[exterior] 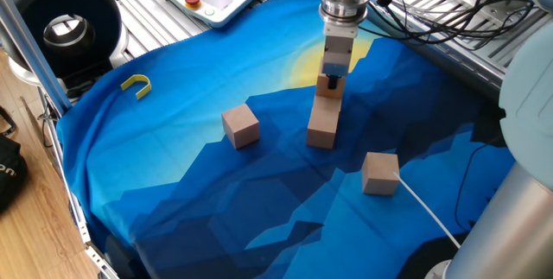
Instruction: Stack the blocks into a pyramid shape
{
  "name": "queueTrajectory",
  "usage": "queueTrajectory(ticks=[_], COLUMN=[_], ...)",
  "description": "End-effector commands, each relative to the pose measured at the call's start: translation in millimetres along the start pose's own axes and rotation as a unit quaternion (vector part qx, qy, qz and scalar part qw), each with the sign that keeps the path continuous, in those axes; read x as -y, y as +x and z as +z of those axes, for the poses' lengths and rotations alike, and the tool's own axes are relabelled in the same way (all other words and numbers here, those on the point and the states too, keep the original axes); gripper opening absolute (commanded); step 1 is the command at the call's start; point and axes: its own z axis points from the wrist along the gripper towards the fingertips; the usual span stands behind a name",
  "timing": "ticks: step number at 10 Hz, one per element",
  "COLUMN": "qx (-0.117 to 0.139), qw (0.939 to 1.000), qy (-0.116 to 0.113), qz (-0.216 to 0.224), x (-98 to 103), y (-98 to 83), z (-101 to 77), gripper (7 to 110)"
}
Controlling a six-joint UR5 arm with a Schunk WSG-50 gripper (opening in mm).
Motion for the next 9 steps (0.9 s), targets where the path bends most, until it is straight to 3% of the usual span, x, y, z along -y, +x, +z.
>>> queueTrajectory(ticks=[1, 2, 3, 7, 8, 9], qx=[0.004, 0.003, 0.004, -0.001, -0.001, -0.002], qw=[1.0, 1.0, 1.0, 1.0, 0.9999, 0.9999], qy=[0.001, 0.002, 0.002, -0.005, -0.006, -0.007], qz=[0.006, 0.006, 0.006, -0.006, -0.009, -0.011], x=[-0.1, 0.0, -0.4, -4.3, -2.6, -2.0], y=[-2.6, -2.5, -2.9, -0.8, -1.4, -1.7], z=[-1.6, -1.8, -1.6, -0.8, -1.5, -0.9], gripper=[7, 7, 22, 22, 7, 7])
